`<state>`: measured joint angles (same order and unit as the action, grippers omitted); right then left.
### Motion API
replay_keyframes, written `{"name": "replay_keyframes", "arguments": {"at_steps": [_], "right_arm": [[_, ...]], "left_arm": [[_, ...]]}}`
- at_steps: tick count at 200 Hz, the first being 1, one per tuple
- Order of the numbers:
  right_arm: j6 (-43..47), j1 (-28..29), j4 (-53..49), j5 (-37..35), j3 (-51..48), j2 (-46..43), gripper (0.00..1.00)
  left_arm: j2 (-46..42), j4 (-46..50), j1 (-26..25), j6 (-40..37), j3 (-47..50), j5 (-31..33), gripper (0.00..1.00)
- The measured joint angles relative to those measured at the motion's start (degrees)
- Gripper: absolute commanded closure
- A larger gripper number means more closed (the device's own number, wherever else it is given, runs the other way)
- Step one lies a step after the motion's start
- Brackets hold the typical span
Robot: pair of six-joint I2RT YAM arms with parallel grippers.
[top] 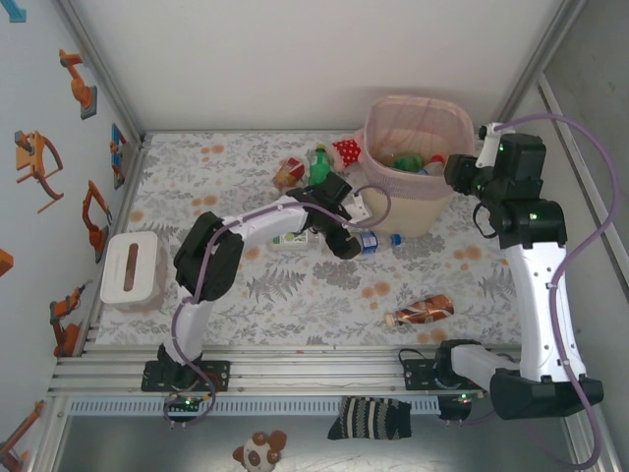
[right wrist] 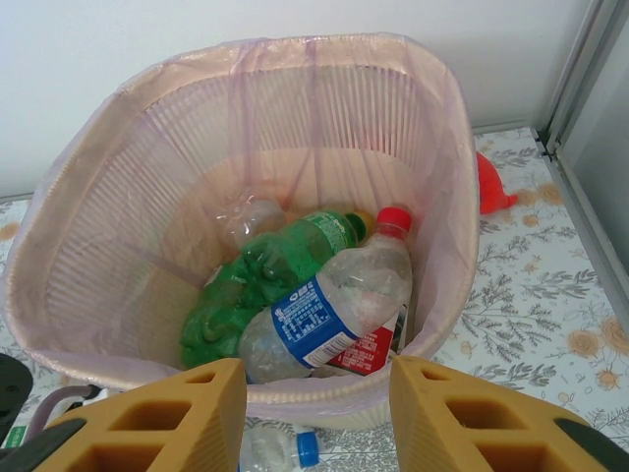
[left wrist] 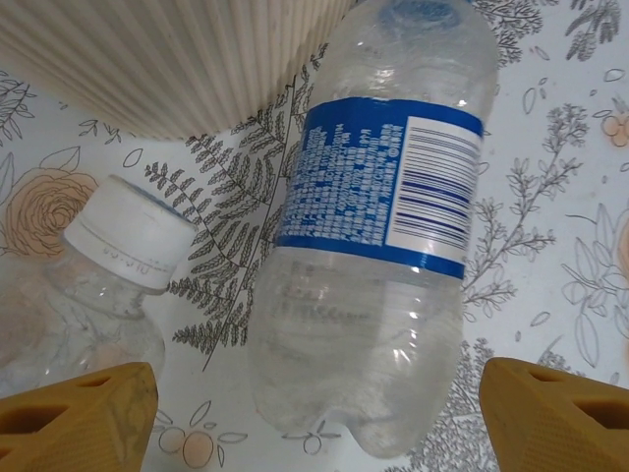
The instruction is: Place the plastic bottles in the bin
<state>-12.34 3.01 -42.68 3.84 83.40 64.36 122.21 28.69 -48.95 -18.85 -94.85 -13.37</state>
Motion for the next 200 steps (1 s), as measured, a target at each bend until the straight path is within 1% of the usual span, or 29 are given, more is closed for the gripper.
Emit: {"name": "replay_keyframes", "arguments": {"at_steps": [39, 62, 95, 141, 164, 200], "right_arm": [[-0.3, 0.0, 0.1, 1.4, 0.0, 0.2, 0.58], [-0.3, 0.0, 0.1, 1.8, 0.0, 0.2, 0.58], [-0.5, 0.0, 0.1, 2.1, 0.0, 0.2, 0.58], [-0.7, 0.0, 0.0, 2.1, 0.0, -0.7, 0.58], [-0.7, 0.0, 0.1, 2.1, 0.0, -1.6, 0.58], [-1.3, 0.0, 0.0, 2.2, 0.0, -3.0, 0.58]], "left_arm": [[2.8, -0.4, 0.0, 0.7, -0.3, -1.4, 0.16], [3.7, -1.1, 0.0, 1.6, -0.3, -2.1, 0.18], [4.8, -2.2, 0.0, 2.6, -0.3, -3.4, 0.30], [5.0, -2.8, 0.0, 3.3, 0.3, -4.3, 0.49], [4.0, -3.6, 0.0, 3.4, 2.1, -4.7, 0.54], [0.4, -4.0, 0.0, 4.2, 6.5, -5.3, 0.57]]}}
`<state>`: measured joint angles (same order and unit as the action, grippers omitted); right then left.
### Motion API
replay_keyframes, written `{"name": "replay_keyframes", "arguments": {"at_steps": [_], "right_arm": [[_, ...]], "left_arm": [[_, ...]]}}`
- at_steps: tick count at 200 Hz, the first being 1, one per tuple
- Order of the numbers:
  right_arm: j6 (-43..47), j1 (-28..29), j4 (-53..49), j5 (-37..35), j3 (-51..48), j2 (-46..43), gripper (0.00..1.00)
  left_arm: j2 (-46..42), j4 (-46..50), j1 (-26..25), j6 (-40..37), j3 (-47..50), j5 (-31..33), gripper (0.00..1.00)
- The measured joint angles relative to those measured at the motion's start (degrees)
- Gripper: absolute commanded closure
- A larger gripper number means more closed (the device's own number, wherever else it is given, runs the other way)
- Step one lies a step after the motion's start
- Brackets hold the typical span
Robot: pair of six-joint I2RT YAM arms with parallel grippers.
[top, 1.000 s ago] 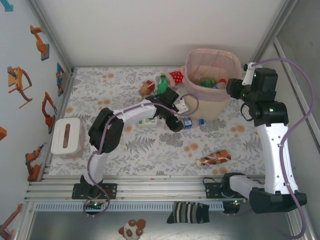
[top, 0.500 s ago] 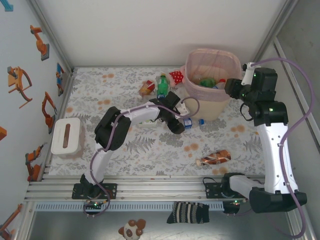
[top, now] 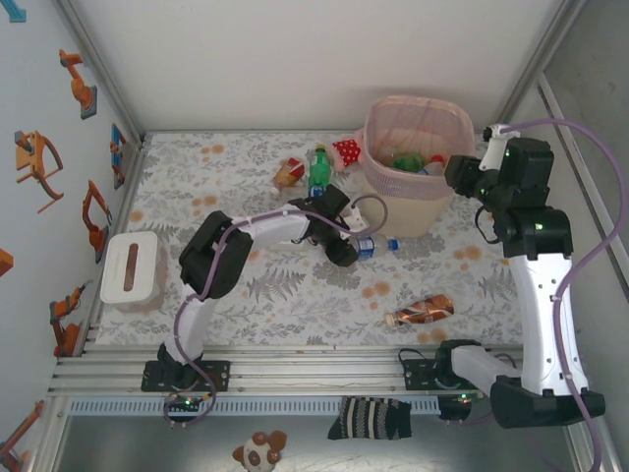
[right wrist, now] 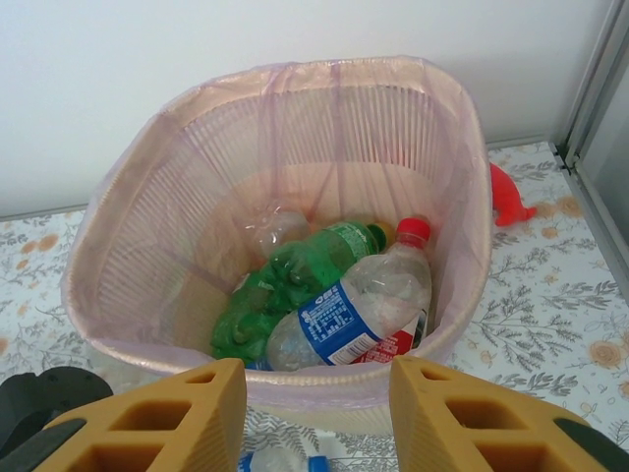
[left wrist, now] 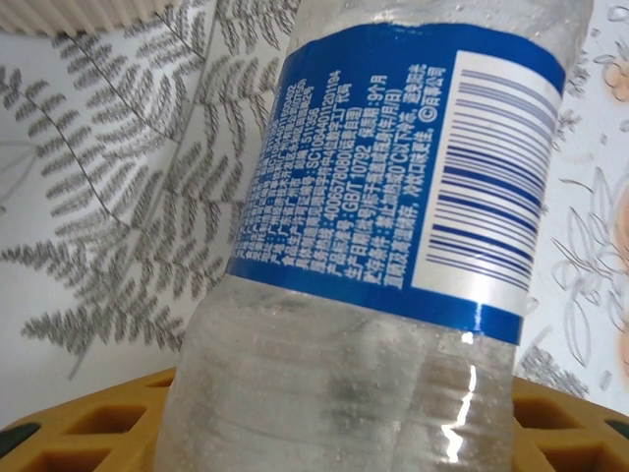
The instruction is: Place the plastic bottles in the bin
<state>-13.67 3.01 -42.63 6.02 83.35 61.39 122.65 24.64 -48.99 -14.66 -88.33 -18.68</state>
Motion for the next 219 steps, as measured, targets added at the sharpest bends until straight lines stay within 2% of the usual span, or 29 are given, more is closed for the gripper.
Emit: {"name": "replay_keyframes", "arguments": {"at_steps": [73, 135, 155, 177, 203, 219], "right_arm": [[-4.9, 0.0, 0.0, 4.5, -2.2, -2.7, 0.57], [-13.4, -0.1, -0.1, 16.5, -2.6, -2.8, 0.39], [-15.9, -0.1, 0.8, 21.6, -3.8, -2.8, 0.35], [-18.3, -0.1, 2.6, 26.5, -6.1, -2.7, 0.35], [-20.2, -0.1, 4.5, 30.6, -7.3, -1.9, 0.37], [-21.2, -0.1, 6.3, 32.8, -8.5, -1.3, 0.42]], "left_arm": [[-17.4, -4.7, -0.4, 5.4, 10.1, -3.1, 0.57], [-31.6, -11.6, -0.9, 11.0, 16.0, -6.2, 0.57], [-33.9, -14.3, -0.9, 12.9, 16.1, -7.3, 0.57], [-35.2, -16.7, -0.9, 14.7, 16.0, -8.5, 0.57], [-35.3, -18.3, -0.9, 16.4, 15.7, -9.9, 0.56], [-35.2, -18.9, -0.9, 17.1, 15.3, -10.4, 0.56]]}}
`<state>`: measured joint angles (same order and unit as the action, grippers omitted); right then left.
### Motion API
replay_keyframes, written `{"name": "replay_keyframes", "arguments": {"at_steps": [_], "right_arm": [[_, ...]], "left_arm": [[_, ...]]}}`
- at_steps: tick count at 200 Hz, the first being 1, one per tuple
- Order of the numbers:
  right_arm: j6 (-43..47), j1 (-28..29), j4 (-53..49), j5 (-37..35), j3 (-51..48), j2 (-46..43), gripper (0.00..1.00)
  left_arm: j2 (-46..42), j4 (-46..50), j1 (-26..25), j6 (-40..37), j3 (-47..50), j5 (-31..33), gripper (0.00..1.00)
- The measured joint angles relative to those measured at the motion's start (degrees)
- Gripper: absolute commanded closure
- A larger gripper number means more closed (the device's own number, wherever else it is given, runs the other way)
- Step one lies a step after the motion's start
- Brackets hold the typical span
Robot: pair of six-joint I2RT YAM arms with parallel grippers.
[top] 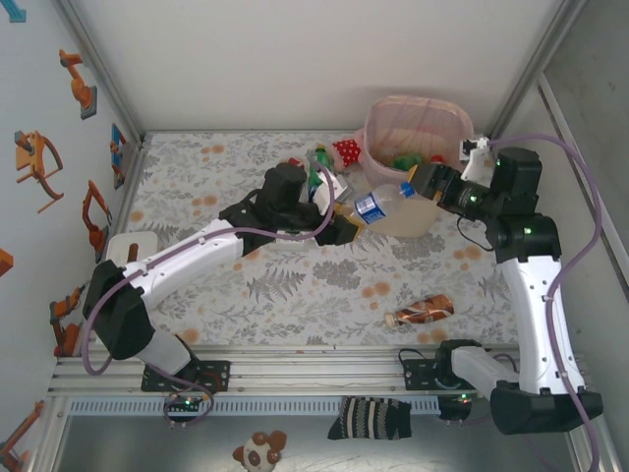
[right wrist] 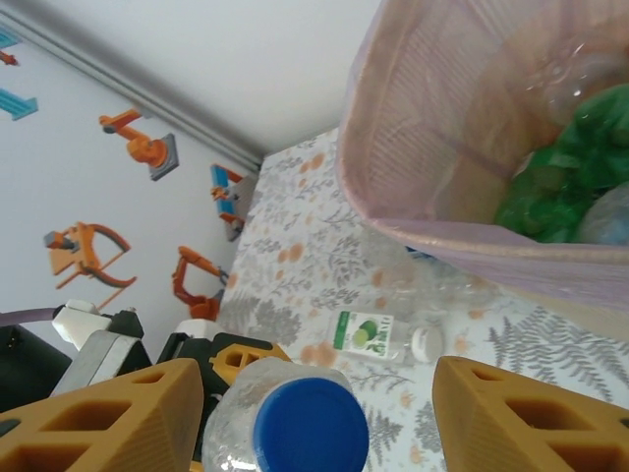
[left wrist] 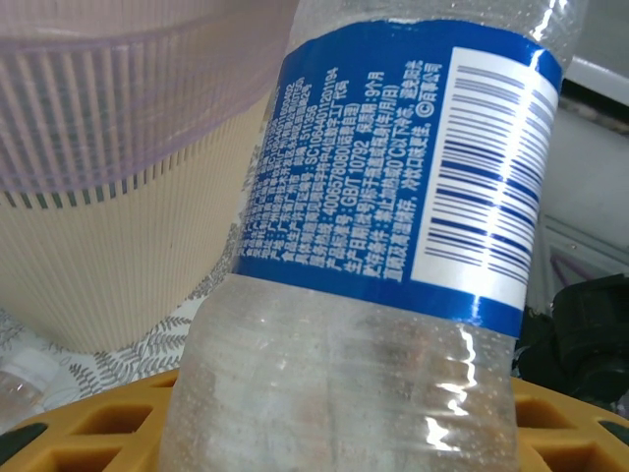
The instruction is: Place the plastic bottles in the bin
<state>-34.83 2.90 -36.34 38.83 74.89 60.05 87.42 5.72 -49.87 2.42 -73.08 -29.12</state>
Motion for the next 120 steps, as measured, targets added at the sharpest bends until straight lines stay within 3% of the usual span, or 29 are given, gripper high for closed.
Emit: {"name": "replay_keyframes", "arguments": {"at_steps": [61, 120], "right_arm": [[-4.3, 0.0, 5.4, 3.8, -2.5, 1.4, 0.57], [-6.8, 0.0, 8.5, 5.4, -2.8, 1.4, 0.58]], "left_arm": [[1.0, -2.3, 0.0, 2.6, -0.4, -1.8, 0.56], [1.4, -4.9, 0.0, 4.6, -0.4, -2.1, 0.56]]}}
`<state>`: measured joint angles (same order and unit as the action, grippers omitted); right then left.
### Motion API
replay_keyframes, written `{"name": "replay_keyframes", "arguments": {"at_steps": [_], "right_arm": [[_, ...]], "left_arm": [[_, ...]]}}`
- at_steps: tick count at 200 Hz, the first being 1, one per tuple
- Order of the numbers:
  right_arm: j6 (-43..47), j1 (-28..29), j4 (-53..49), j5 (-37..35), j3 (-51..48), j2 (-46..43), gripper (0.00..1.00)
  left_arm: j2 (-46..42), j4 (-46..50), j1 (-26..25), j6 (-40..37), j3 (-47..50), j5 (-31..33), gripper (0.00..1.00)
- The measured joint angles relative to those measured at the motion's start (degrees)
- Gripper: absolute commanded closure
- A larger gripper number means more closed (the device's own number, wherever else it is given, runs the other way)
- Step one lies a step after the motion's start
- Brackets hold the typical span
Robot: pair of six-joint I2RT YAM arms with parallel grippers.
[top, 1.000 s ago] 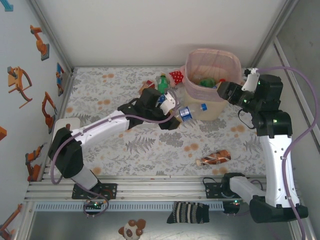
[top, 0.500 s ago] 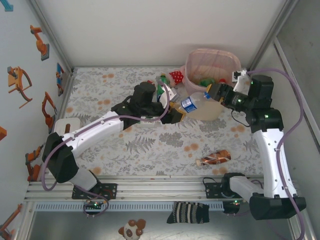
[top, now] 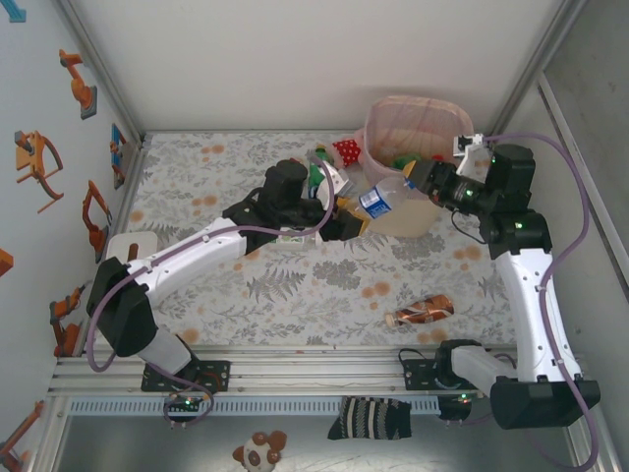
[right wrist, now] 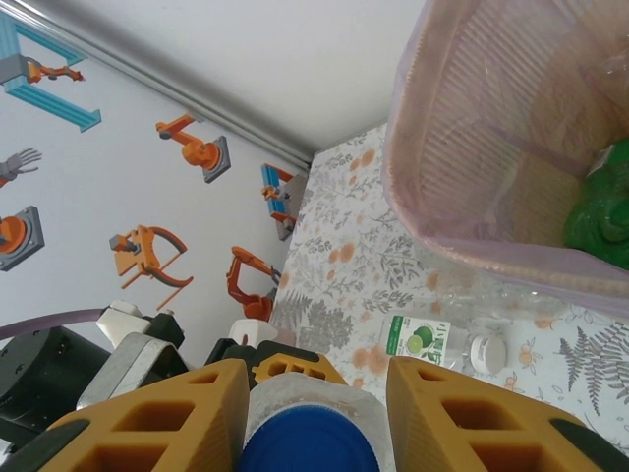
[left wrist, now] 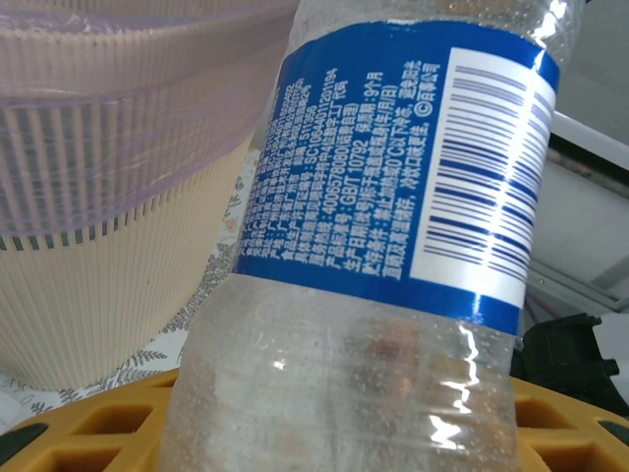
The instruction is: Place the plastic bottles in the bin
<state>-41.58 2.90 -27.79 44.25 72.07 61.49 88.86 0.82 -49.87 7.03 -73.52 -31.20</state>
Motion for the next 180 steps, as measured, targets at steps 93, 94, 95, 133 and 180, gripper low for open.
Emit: {"name": "replay_keyframes", "arguments": {"at_steps": [93, 94, 95, 133, 180], "right_arm": [[-1.1, 0.0, 1.9, -0.2, 0.0, 0.9, 0.73], [-1.1, 0.0, 1.9, -0.2, 0.0, 0.9, 0.73], [-1.1, 0.0, 2.0, -0.2, 0.0, 0.9, 0.73], [-0.7, 0.0, 0.8, -3.5, 4.4, 2.1, 0.74], [4.0, 0.0, -1.9, -12.3, 19.8, 7.1, 0.74]], "left_arm": [[1.0, -1.5, 0.0, 2.0, -0.6, -0.4, 0.33], [1.0, -1.5, 0.0, 2.1, -0.6, -0.4, 0.32], [1.0, -1.5, 0.0, 2.2, -0.6, -0.5, 0.32], [0.4, -2.4, 0.1, 2.5, -0.4, 0.3, 0.26], [-5.1, -2.6, 1.0, 2.3, 3.3, 2.9, 0.26]]}}
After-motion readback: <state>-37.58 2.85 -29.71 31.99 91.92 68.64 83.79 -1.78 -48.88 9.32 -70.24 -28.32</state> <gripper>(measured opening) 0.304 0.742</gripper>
